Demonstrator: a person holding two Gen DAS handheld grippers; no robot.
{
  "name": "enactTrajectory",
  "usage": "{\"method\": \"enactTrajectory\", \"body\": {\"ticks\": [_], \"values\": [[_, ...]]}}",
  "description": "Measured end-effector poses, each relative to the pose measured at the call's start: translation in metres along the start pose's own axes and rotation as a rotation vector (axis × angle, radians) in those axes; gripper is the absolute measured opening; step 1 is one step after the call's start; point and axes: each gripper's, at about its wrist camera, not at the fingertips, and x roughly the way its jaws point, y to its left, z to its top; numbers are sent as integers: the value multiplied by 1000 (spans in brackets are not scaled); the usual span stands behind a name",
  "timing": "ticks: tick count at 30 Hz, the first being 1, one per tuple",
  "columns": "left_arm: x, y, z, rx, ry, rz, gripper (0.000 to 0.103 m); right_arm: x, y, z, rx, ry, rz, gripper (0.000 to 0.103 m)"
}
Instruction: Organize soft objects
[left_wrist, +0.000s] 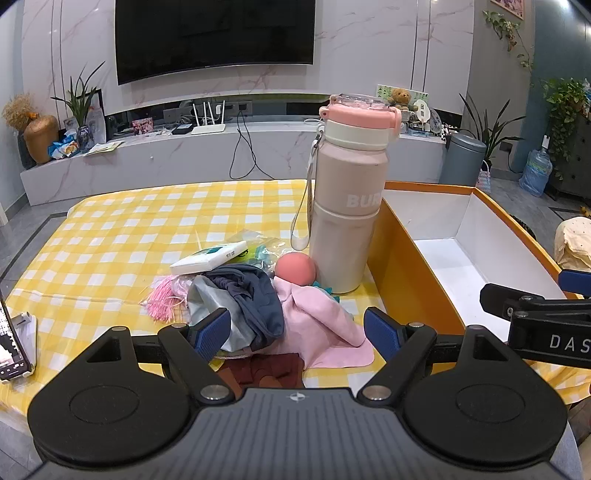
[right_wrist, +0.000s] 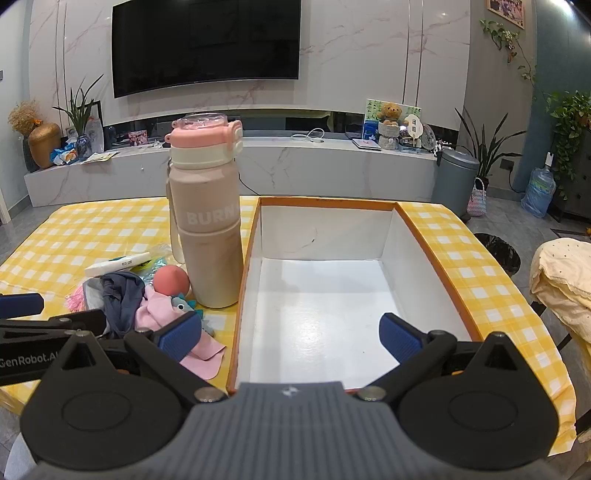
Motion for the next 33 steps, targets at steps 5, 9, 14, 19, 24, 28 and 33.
{"method": "enactTrajectory", "body": {"ticks": [5,9,14,19,24,28,33], "values": [[0,0,0,-1,0,0,96,0,1,0,-1,-1,-1,100],[0,0,0,0,0,0,96,0,2,0,-2,1,1,100],[-2,3,-1,-6,5,0,96,-1,4,0,-5,3,3,100],[-3,9,-3,-16,7,1,96,-1,7,0,-29,-9,42,100],[-4,23,-5,-41,-10,-10,92,-1,20,5,-97,-47,84,97],[2,44,-1,-70,-11,-23,78,5,37,10,-169,-72,154,84],[20,71,4,-146,21,-59,70,26,68,11,-275,-55,225,68]]}}
